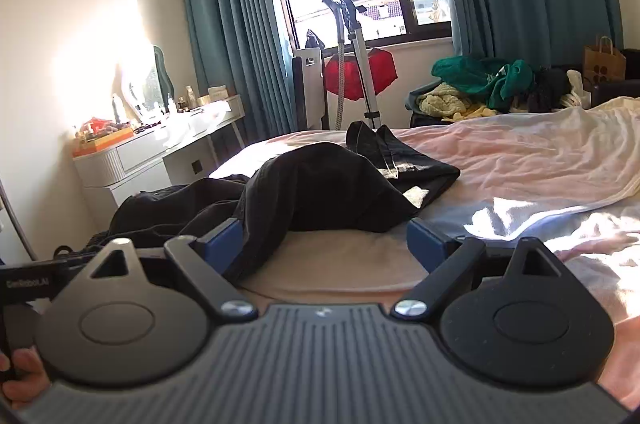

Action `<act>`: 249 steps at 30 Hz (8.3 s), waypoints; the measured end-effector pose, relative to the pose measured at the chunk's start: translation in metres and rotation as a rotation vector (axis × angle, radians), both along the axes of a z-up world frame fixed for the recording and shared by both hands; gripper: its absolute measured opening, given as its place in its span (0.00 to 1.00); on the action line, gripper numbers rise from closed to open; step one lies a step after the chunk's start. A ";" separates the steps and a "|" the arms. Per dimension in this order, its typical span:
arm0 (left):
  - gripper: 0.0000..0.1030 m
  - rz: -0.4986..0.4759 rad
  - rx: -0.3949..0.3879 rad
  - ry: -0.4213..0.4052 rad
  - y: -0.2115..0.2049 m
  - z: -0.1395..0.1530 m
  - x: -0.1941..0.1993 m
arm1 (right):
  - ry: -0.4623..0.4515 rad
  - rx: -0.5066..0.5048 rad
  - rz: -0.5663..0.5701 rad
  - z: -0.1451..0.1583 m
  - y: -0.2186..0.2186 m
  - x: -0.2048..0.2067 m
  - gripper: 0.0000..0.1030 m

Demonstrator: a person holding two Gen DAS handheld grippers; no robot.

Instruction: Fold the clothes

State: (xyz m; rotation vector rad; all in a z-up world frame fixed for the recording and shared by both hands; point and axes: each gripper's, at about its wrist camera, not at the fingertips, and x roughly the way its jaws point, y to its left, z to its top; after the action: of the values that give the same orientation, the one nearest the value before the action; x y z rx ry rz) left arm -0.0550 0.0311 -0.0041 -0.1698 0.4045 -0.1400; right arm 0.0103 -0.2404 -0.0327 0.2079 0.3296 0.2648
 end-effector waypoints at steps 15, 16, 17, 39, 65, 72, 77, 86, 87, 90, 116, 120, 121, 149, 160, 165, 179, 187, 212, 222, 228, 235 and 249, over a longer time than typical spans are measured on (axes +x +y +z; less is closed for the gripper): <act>0.93 -0.036 0.001 0.158 0.007 -0.023 0.085 | 0.090 0.017 -0.141 -0.004 -0.025 0.005 0.88; 0.93 -0.017 0.009 0.155 0.006 -0.022 0.099 | 0.100 0.028 -0.155 -0.004 -0.030 0.006 0.88; 0.92 -0.001 0.010 0.153 0.006 -0.020 0.113 | 0.109 0.038 -0.170 -0.005 -0.035 0.008 0.88; 0.05 -0.015 0.158 0.124 -0.054 -0.024 0.303 | 0.218 0.299 -0.303 -0.058 -0.125 0.076 0.88; 0.18 -0.419 0.255 0.054 -0.121 -0.074 0.028 | 0.219 0.294 -0.230 -0.030 -0.109 0.037 0.88; 0.74 -0.440 -0.007 0.077 -0.087 -0.046 0.025 | 0.260 0.318 -0.240 -0.036 -0.115 0.041 0.88; 0.75 -0.357 -0.113 0.120 -0.070 -0.032 0.074 | 0.251 0.365 -0.235 -0.036 -0.123 0.043 0.88; 0.64 -0.195 -0.141 0.398 -0.059 -0.038 0.235 | 0.275 0.449 -0.269 -0.049 -0.146 0.056 0.88; 0.59 -0.189 -0.140 0.429 -0.062 -0.041 0.249 | 0.277 0.449 -0.271 -0.051 -0.147 0.058 0.88; 0.12 -0.183 -0.102 0.470 -0.079 -0.043 0.276 | 0.291 0.454 -0.280 -0.058 -0.151 0.065 0.88; 0.76 -0.753 0.312 0.175 -0.250 -0.061 0.038 | 0.313 0.693 -0.545 -0.073 -0.250 0.029 0.88; 0.78 -0.666 0.271 0.169 -0.198 -0.040 0.023 | 0.371 0.763 -0.467 -0.082 -0.241 0.034 0.88; 0.78 -0.640 0.263 0.163 -0.183 -0.034 0.022 | 0.389 0.770 -0.462 -0.085 -0.238 0.034 0.88; 0.80 -0.331 -0.155 0.136 -0.042 -0.030 0.011 | 0.253 0.096 -0.648 -0.031 -0.249 0.168 0.07; 0.79 -0.340 -0.170 0.193 -0.061 -0.053 0.044 | 0.369 0.192 -0.705 -0.116 -0.307 0.192 0.35; 0.79 -0.320 -0.186 0.192 -0.056 -0.053 0.047 | 0.340 0.316 -0.741 -0.103 -0.311 0.156 0.74; 0.79 -0.224 -0.138 0.120 -0.036 -0.030 0.010 | 0.363 0.583 -0.678 -0.032 -0.255 0.057 0.75; 0.79 -0.133 -0.131 0.127 -0.027 -0.032 0.013 | 0.609 1.029 -0.542 -0.121 -0.234 0.068 0.75; 0.80 0.171 -0.522 0.278 0.091 -0.022 0.016 | 0.445 0.702 -0.838 -0.122 -0.344 0.058 0.18; 0.83 0.370 -0.920 0.504 0.174 -0.073 -0.006 | 0.500 0.797 -0.815 -0.111 -0.325 0.030 0.46; 0.82 0.497 -0.955 0.467 0.187 -0.087 0.002 | 0.482 0.763 -0.805 -0.113 -0.320 0.036 0.46; 0.69 0.597 -0.987 0.379 0.200 -0.095 0.008 | 0.406 0.751 -0.810 -0.124 -0.330 0.049 0.45; 0.12 0.612 -0.950 0.160 0.238 -0.020 -0.024 | 0.263 0.841 -0.923 -0.128 -0.339 0.041 0.10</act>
State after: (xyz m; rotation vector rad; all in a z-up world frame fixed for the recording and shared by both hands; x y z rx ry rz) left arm -0.0792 0.2693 -0.0237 -1.2330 0.4024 0.3012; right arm 0.0509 -0.5795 -0.1605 1.1914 0.3349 -0.5672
